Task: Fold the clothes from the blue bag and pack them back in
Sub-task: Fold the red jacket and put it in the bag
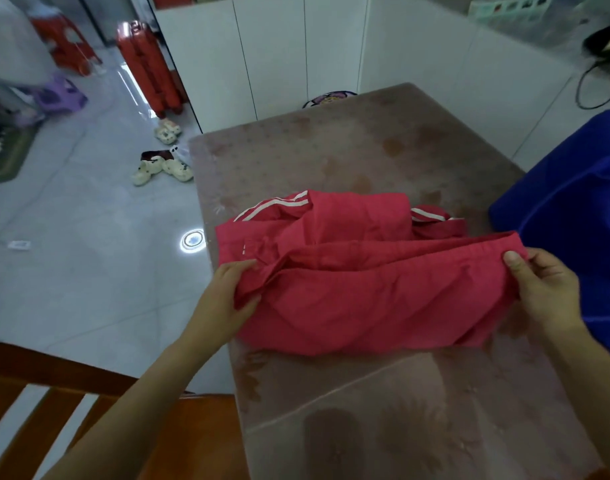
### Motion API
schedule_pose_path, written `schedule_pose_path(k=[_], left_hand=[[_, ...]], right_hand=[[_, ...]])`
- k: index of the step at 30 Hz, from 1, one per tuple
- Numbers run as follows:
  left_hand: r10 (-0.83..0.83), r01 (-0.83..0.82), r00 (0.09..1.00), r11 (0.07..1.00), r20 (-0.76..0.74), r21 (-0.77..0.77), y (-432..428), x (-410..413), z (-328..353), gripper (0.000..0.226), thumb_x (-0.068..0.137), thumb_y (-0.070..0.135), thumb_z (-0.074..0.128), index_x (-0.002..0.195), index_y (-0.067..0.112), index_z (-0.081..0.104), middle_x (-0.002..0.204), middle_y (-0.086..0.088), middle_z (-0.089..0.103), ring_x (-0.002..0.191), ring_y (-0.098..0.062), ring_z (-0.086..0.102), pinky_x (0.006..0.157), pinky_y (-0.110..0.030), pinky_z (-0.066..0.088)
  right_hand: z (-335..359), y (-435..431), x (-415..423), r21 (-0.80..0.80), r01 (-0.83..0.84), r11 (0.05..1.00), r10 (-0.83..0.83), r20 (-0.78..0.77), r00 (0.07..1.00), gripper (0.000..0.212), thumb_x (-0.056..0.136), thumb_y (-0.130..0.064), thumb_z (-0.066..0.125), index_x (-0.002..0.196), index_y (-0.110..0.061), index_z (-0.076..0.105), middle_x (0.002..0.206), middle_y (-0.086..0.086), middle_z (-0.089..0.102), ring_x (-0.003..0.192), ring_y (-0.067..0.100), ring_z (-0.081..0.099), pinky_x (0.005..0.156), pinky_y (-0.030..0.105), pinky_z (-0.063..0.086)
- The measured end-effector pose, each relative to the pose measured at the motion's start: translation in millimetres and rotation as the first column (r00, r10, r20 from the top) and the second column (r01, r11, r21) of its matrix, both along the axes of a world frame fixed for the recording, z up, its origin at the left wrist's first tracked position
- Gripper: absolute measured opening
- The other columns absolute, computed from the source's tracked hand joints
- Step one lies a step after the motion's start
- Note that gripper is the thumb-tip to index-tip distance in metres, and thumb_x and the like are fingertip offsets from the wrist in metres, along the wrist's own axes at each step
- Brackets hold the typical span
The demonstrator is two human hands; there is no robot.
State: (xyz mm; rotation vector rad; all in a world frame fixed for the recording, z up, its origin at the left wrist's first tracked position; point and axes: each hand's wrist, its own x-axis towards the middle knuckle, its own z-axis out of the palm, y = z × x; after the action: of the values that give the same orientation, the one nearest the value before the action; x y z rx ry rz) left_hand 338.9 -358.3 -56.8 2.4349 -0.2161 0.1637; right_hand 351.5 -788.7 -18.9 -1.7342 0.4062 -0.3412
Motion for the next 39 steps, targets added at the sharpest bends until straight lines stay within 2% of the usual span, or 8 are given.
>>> schedule_pose_path(k=[2,7,13,22,29,31,35,39], left_hand=[[0.104,-0.102,0.994,0.992,0.025,-0.077,3,5,2,0.038,0.079,0.023,0.067,0.116,0.026,0.059,0.103,0.012,0.059,0.089,-0.003,0.057,0.077,-0.005,0.042],[0.268,-0.287,0.958,0.905,-0.104,-0.315,5,25,7,0.018,0.081,0.013,0.072,0.085,0.029,0.066,0.069,0.013,0.067,0.068,-0.006,0.064,0.071,-0.026,0.053],[0.429,-0.386,0.898,0.876,0.101,-0.29,2,77,19,0.015,0.089,0.026,0.059,0.09,0.014,0.067,0.072,0.007,0.057,0.065,-0.002,0.053,0.065,-0.025,0.041],[0.513,-0.499,0.858,0.844,0.023,-0.196,3,176,-7,0.023,0.095,0.03,0.05,0.082,0.011,0.057,0.072,0.003,0.052,0.072,-0.02,0.051,0.066,-0.032,0.037],[0.55,-0.549,0.835,0.832,-0.014,-0.077,9,202,-34,0.026,0.096,0.03,0.045,0.085,0.011,0.057,0.077,-0.006,0.059,0.08,-0.03,0.059,0.066,-0.033,0.038],[0.558,-0.558,0.829,0.83,0.033,0.001,2,202,-34,0.022,0.096,0.029,0.043,0.1,0.014,0.057,0.096,-0.01,0.062,0.095,-0.032,0.057,0.077,-0.038,0.043],[0.209,-0.256,0.943,0.953,0.258,0.163,-45,184,-37,0.042,0.09,0.033,0.045,0.127,0.013,0.051,0.133,-0.017,0.048,0.123,-0.036,0.042,0.103,-0.052,0.034],[-0.147,0.155,0.987,0.825,-0.059,0.544,-94,163,-52,0.065,0.084,0.069,0.017,0.144,0.045,0.025,0.157,-0.001,0.018,0.142,-0.041,0.011,0.102,-0.074,0.008]], right_hand=[[-1,-2,2,-0.012,0.004,1.0,-0.004,-0.012,1.0,0.012,0.067,-0.051,0.064,0.072,-0.041,0.07,0.065,-0.023,0.066,0.058,-0.008,0.056,0.054,0.005,0.044],[-10,-7,18,-0.043,-0.003,0.999,0.003,-0.006,1.0,0.021,0.09,-0.017,0.061,0.074,-0.029,0.067,0.063,-0.02,0.066,0.055,-0.006,0.056,0.051,0.007,0.045],[-14,2,66,-0.262,0.03,0.965,-0.026,0.018,0.999,0.011,0.096,-0.024,0.051,0.089,-0.018,0.057,0.077,-0.01,0.063,0.075,0.009,0.056,0.072,0.028,0.046],[-34,14,157,-0.55,0.034,0.835,-0.119,-0.121,0.985,0.03,0.099,-0.031,0.041,0.106,-0.002,0.048,0.098,0.026,0.061,0.092,0.043,0.056,0.08,0.046,0.045],[-52,20,187,-0.729,-0.077,0.68,-0.154,-0.245,0.957,0.038,0.097,-0.043,0.04,0.115,-0.011,0.047,0.1,0.027,0.063,0.094,0.046,0.058,0.074,0.049,0.05],[-53,25,191,-0.733,-0.091,0.674,-0.151,-0.257,0.954,0.038,0.095,-0.04,0.045,0.12,-0.012,0.046,0.11,0.024,0.061,0.101,0.044,0.057,0.079,0.048,0.047],[-60,52,176,-0.859,-0.139,0.492,0.047,-0.133,0.99,0.062,0.087,-0.056,0.048,0.139,-0.025,0.037,0.142,0.014,0.042,0.126,0.038,0.042,0.102,0.05,0.033],[-76,88,159,-0.893,-0.432,0.13,0.294,-0.381,0.877,0.077,0.074,-0.084,0.018,0.144,-0.052,0.015,0.159,0.0,0.008,0.144,0.039,0.005,0.111,0.061,0.002]])
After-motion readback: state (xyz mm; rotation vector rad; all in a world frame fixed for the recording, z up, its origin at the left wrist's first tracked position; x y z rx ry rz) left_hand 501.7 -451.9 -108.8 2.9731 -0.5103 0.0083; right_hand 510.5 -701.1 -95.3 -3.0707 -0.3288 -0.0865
